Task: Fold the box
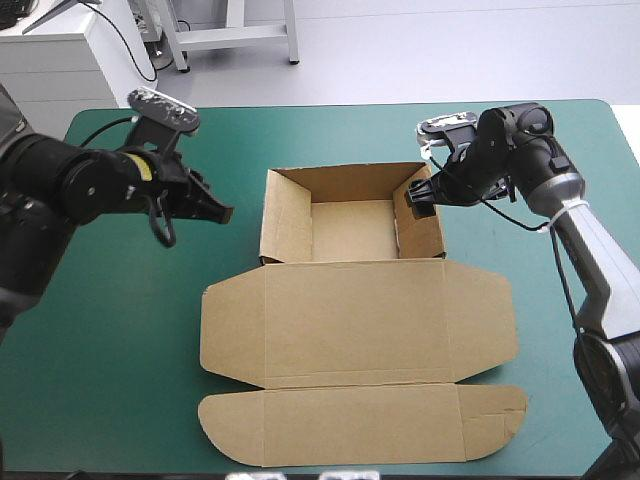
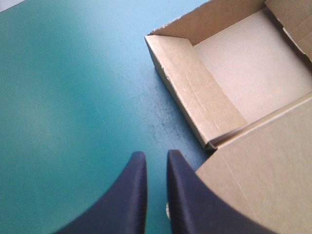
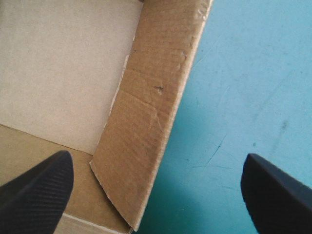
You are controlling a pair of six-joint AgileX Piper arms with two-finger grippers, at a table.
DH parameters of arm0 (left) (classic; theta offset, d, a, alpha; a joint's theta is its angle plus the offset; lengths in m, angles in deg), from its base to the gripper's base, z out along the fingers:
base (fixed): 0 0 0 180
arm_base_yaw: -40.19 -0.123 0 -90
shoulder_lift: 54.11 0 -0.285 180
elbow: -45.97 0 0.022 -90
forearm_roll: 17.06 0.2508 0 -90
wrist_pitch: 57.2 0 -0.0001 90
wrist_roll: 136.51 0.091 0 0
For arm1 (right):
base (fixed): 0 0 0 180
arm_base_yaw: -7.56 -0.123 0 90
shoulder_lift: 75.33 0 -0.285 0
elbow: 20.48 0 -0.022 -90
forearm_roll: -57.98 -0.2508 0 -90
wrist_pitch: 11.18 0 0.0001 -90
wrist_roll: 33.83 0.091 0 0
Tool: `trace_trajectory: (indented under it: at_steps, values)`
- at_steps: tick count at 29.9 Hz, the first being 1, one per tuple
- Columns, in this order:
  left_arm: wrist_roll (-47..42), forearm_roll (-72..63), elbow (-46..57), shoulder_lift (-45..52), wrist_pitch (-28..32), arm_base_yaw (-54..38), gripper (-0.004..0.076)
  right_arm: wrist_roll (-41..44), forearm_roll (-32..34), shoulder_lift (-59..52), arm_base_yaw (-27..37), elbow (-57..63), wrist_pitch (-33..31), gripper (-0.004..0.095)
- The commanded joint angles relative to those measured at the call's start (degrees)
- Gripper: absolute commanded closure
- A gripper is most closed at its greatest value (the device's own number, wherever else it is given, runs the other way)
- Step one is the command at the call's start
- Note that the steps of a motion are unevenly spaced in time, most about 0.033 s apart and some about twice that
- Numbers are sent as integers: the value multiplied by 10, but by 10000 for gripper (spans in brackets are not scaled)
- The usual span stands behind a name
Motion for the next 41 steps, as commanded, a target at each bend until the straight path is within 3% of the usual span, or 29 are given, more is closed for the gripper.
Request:
trace_trajectory:
  at_steps: [1, 16, 20, 24, 27, 32, 41]
  values:
    - [17, 5, 47, 72, -24, 2, 729, -6, -4, -29, 0, -16, 18, 50]
    - [10, 3, 433, 265, -20, 2, 731, -8, -6, 14, -2, -13, 20, 50]
    - [10, 5, 495, 291, 3, 2, 731, -8, -13, 45, -2, -13, 27, 50]
    - [10, 4, 515, 306, -11, 2, 731, 0, -12, 74, -2, -13, 38, 91]
    - [10, 5, 515, 318, -21, 2, 731, 10, -12, 85, -2, -13, 39, 302]
    - [10, 5, 515, 335, -21, 2, 731, 19, -6, 89, -2, -14, 35, 924]
    - [10, 5, 515, 345, -18, 2, 731, 8, 0, 89, -2, -17, 34, 927]
